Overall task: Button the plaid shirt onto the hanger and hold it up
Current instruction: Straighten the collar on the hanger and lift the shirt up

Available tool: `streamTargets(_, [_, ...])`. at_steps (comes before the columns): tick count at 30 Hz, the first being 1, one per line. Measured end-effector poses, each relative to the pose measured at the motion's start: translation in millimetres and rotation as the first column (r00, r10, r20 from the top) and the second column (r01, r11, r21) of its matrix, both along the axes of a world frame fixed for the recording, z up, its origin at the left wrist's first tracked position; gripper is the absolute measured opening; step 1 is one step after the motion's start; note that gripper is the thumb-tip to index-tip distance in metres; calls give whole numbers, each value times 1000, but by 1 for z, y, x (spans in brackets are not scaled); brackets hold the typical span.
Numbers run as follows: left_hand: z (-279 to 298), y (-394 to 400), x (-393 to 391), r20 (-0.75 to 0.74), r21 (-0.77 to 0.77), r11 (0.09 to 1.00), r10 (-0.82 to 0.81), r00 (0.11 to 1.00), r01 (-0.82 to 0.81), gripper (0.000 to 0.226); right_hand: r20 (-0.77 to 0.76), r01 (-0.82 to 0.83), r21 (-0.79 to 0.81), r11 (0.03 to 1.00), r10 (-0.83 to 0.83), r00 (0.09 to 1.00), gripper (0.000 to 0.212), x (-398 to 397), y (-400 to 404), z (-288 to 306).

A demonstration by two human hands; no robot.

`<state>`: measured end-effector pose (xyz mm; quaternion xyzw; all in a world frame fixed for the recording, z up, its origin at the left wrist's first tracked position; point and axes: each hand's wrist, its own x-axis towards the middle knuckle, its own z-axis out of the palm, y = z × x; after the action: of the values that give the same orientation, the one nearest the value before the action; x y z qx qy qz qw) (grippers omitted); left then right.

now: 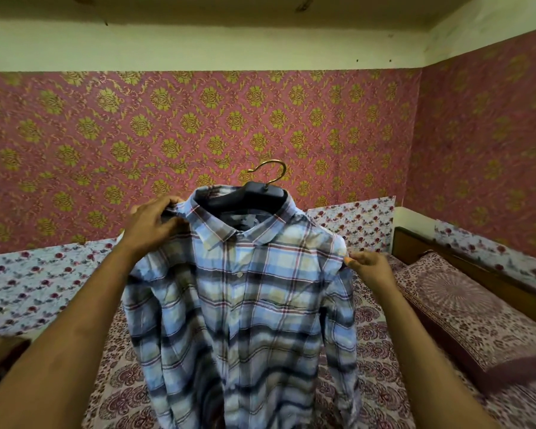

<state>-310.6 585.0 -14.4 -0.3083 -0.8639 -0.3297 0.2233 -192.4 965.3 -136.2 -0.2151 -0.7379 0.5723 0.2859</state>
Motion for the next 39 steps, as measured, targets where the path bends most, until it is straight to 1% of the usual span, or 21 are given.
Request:
streamTargets(2, [0, 2, 4, 14, 12, 1000, -2, 1000, 2, 52, 69, 32, 87, 996, -38, 997, 11, 2, 2, 1])
streamTargets(4, [-1, 0, 1, 25, 22, 1000, -15, 1000, 14, 28, 102, 100, 199, 975, -122, 987, 6, 5, 2, 5])
streamTargets(6, [-5, -5, -8, 35, 7, 1000, -10, 999, 10, 28, 74, 285, 262, 922, -314, 947, 6, 11, 1, 13])
streamTargets(8, [-8, -5, -11, 67, 11, 999, -36, 997, 35, 29, -17, 482, 316, 818, -503, 864, 12, 14, 1, 20])
streamTargets(10, [-10, 0, -10, 59, 57, 995, -88, 994, 85, 22, -15, 502, 376, 779, -536, 844, 17, 13, 2, 23])
streamTargets(12, [-11, 4, -7, 61, 101, 989, -117, 991, 110, 26, 21, 451, 394, 801, -498, 867, 26, 13, 6, 26])
streamTargets(14, [-13, 3, -9, 72, 110, 984, -149, 986, 140, 25, -60, 395, 325, 859, -398, 915, 41, 14, 8, 35])
streamTargets(16, [-14, 6, -9, 103, 126, 983, -149, 984, 136, 11, -189, 191, 216, 958, -151, 970, 41, 14, 4, 49])
streamTargets(17, [-13, 11, -6, 104, 122, 982, -156, 982, 143, 17, -202, 35, 203, 979, 7, 979, 39, 15, -2, 57])
streamTargets(19, [-11, 19, -2, 92, 99, 984, -161, 983, 151, 31, -72, -236, 268, 934, 264, 962, 43, 15, -15, 69])
streamTargets(21, [-9, 24, 0, 83, 92, 985, -151, 985, 143, 34, 90, -378, 375, 846, 372, 924, 43, 13, -24, 72])
streamTargets(22, [-8, 26, 0, 84, 97, 983, -162, 983, 154, 34, 115, -383, 434, 815, 372, 921, 37, 11, -26, 69])
streamTargets(24, [-7, 28, -2, 91, 99, 978, -194, 977, 185, 35, 35, -300, 500, 812, 327, 944, 26, 6, -27, 61])
streamTargets(26, [-7, 30, -1, 122, 105, 971, -227, 966, 215, 30, -50, -158, 528, 834, 216, 975, 31, 0, -24, 53])
streamTargets(28, [-8, 25, -2, 190, 25, 976, -217, 957, 216, 28, -53, -54, 562, 825, 100, 994, 46, -5, -21, 53])
streamTargets(31, [-17, 4, -15, 300, -152, 981, -74, 951, 125, 66, -83, -8, 626, 779, 76, 994, 69, -4, -13, 61])
streamTargets(33, [-26, -9, -19, 391, -120, 990, -25, 920, 78, 76, -103, 34, 655, 755, 45, 994, 66, -2, -8, 68])
streamTargets(34, [-32, -14, -22, 452, -74, 995, -29, 892, 70, 74, -111, 58, 665, 745, 22, 994, 65, -1, -6, 71])
streamTargets(36, [-38, -16, -21, 563, 48, 997, -78, 822, 62, 53, -136, 95, 692, 715, 0, 991, 82, 0, -5, 76])
streamTargets(38, [-43, -18, -22, 550, 40, 999, -52, 834, 35, 21, -128, 83, 701, 708, 11, 992, 95, 1, -2, 78])
streamTargets(39, [-43, -21, -24, 495, -5, 1000, -2, 869, 5, 15, -115, 78, 705, 705, 5, 993, 96, 2, 0, 80])
